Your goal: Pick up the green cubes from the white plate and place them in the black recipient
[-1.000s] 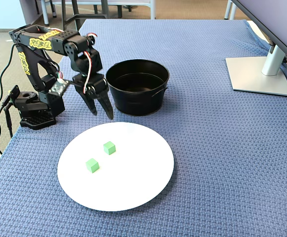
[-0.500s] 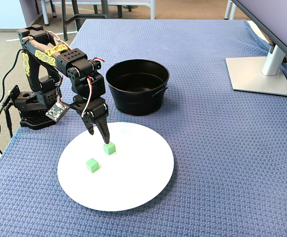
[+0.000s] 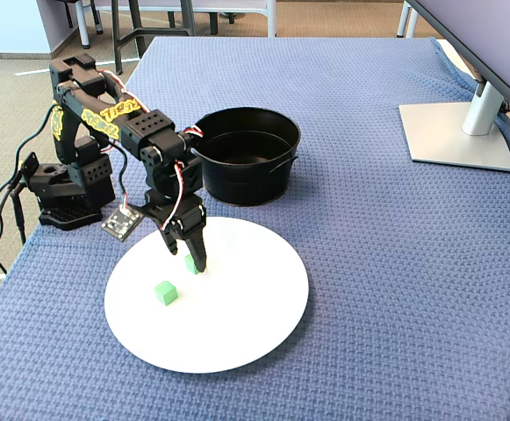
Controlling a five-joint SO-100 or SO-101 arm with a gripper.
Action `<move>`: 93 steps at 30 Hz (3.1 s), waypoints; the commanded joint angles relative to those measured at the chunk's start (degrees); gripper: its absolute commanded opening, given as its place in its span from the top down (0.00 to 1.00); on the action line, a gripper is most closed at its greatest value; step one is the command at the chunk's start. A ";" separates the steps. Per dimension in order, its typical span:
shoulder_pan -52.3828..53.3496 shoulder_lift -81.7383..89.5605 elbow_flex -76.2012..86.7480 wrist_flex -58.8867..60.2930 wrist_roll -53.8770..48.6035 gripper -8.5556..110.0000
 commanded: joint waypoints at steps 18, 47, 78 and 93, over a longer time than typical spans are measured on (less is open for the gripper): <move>-4.13 -3.08 -4.57 -0.62 -2.55 0.79; -1.58 26.72 1.05 8.61 0.35 0.93; -48.34 21.80 -4.48 0.09 15.03 0.74; -44.12 40.87 -9.76 13.36 9.58 0.65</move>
